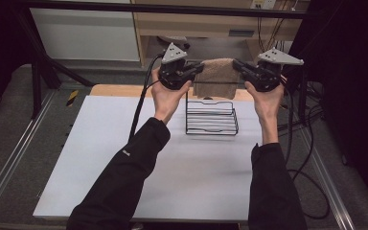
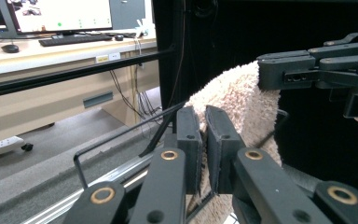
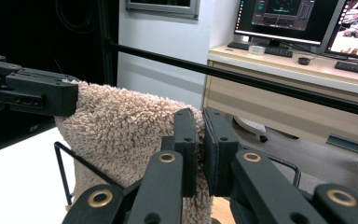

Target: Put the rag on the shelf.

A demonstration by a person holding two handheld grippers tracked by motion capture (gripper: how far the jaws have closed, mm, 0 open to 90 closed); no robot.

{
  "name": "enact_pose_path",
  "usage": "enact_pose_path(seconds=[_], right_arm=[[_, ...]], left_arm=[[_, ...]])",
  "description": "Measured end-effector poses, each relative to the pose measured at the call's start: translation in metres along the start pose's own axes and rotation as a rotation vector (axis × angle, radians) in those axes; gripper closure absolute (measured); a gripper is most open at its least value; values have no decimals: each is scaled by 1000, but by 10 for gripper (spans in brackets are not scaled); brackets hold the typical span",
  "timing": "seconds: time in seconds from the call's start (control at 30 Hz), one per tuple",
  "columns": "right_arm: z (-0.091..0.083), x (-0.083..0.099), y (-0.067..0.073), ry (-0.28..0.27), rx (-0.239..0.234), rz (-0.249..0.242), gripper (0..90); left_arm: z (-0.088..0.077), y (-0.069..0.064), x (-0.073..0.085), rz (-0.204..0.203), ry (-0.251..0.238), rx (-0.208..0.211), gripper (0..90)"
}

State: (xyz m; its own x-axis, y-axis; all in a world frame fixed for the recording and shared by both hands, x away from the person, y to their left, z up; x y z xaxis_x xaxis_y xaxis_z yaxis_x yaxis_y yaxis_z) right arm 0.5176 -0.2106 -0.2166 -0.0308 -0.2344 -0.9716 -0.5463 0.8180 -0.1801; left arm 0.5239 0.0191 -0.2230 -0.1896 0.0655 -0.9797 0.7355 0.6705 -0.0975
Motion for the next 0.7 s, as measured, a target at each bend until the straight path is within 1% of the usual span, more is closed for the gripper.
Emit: enact_pose_path(seconds=[0.2,0.37,0.5,0.7], right_arm=[[-7,4,3,9,-5,-7,847],[-13,8,6,12,-15,-22,844],[-19,11,9,19,-30,-25,842],[-25,17,14,40,-50,-21,838]], left_arm=[[-2,-4,5,10,15,8,844],[-5,-9,7,37,42,8,842],[-8,-12,10,47,67,13,840],[-10,-13,17,34,107,19,832]])
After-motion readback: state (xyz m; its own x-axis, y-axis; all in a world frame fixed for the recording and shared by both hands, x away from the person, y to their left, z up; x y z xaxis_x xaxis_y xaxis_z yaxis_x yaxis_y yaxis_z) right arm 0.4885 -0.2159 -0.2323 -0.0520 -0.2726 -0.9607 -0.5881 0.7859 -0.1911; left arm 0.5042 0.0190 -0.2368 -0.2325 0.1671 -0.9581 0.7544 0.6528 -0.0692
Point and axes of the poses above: each handheld gripper's, and its own axes: z roughly forward along the jaws, x roughly out of its underside, y roughly to its left, the point moved 3 cm from there along z, roughly forward along the jaws, and after that the axes turned 6 degrees about -z, right-handed, at the moved point
